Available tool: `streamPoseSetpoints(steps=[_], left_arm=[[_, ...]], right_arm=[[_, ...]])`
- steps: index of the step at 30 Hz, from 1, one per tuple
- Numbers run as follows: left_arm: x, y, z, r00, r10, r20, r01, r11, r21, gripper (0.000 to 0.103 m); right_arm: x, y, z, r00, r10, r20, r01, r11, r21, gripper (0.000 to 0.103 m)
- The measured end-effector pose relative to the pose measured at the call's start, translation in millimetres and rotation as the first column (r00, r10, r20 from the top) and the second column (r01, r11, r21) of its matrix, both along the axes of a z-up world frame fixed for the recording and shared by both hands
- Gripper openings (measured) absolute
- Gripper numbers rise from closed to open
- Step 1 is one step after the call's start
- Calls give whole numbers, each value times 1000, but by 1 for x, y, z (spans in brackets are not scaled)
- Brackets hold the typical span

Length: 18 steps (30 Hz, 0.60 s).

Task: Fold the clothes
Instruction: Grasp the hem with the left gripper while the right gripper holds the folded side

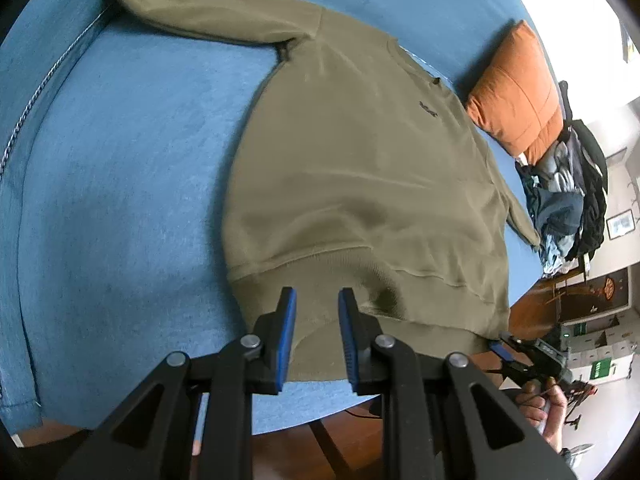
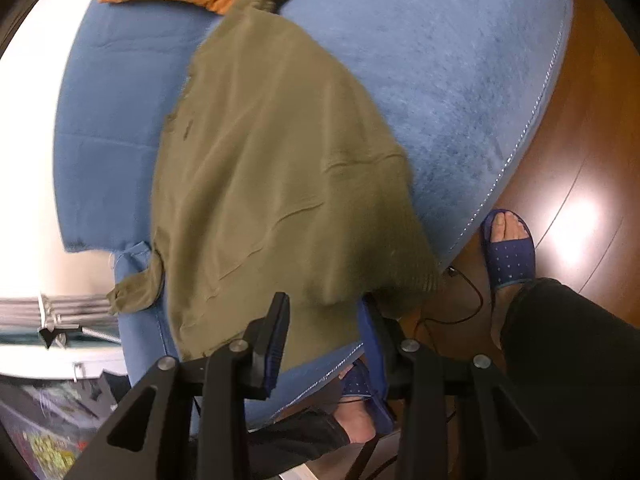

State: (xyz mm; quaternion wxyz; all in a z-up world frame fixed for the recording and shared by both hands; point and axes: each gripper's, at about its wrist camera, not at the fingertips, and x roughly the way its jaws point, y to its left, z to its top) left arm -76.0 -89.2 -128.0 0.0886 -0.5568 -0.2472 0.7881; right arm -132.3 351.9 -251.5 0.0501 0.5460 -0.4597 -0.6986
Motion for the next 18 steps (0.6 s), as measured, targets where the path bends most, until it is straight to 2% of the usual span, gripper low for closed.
streamPoseSetpoints(steps=[2,3,4,5,7,10,12,14,15,17,18], left_arm=[[3,2,-1,1000,-1,3,1,1000,-9,21],[5,7,1,1000,-21,-4,21,998,-51,21],[7,12,2,999,-41,-9,40,995,-94,21],[10,18,4,998,-63,-14,60,989,-136,21],[13,33,2,991,-130,-8,125,963,-238,21],[18,57,-6,972,-234,25,224,885,-409,21],[21,68,-16,957,-284,68,278,814,-510,21],[23,77,-27,938,-326,115,327,731,-598,21],[24,76,-32,931,-338,134,345,702,-623,21],[25,79,-36,925,-351,145,357,674,-646,22],[25,78,-35,926,-351,139,353,674,-648,22]], right_arm=[[8,11,-3,1000,-23,11,23,1000,6,35],[9,14,-2,999,-34,5,34,999,16,33],[10,17,-2,999,-45,-1,45,999,25,13],[12,20,0,998,-55,-10,55,998,33,5],[17,26,10,996,-77,-48,79,996,38,4],[29,39,24,987,-124,-100,129,990,53,4],[38,52,27,980,-160,-117,166,985,38,3],[44,61,34,965,-209,-159,213,977,6,3],[47,64,39,955,-230,-187,233,972,-2,2],[52,71,51,934,-260,-246,268,963,0,2],[54,73,56,925,-270,-267,280,960,2,2]])
